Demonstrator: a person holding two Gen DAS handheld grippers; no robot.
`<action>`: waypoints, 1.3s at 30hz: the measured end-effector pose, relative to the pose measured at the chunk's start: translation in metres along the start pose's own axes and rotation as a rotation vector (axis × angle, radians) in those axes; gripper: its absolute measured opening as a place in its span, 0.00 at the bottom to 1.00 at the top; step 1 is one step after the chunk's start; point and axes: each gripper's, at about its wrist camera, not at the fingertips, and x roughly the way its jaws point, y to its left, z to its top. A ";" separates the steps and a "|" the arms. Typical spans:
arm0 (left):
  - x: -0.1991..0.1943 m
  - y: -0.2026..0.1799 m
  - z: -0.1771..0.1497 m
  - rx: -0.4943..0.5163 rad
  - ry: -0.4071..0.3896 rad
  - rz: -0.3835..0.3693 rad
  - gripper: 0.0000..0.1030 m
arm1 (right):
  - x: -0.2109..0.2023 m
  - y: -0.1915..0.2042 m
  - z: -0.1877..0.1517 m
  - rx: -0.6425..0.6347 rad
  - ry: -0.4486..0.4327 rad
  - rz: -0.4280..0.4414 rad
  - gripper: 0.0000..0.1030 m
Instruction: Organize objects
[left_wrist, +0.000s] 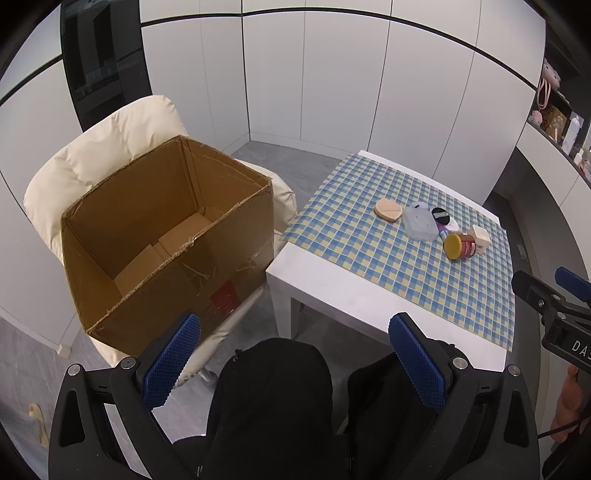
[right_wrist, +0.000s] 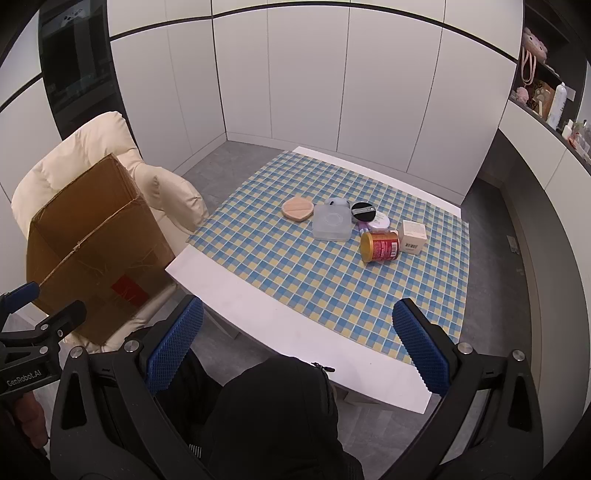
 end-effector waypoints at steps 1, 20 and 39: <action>0.000 0.000 0.000 0.000 0.001 0.000 0.99 | 0.000 0.000 0.000 -0.001 -0.001 -0.001 1.00; -0.001 0.003 -0.001 -0.016 -0.009 0.008 0.99 | -0.001 0.002 -0.002 0.003 -0.004 -0.005 1.00; -0.001 0.004 0.000 -0.017 -0.008 0.010 0.99 | -0.001 0.002 -0.003 0.003 -0.003 -0.004 1.00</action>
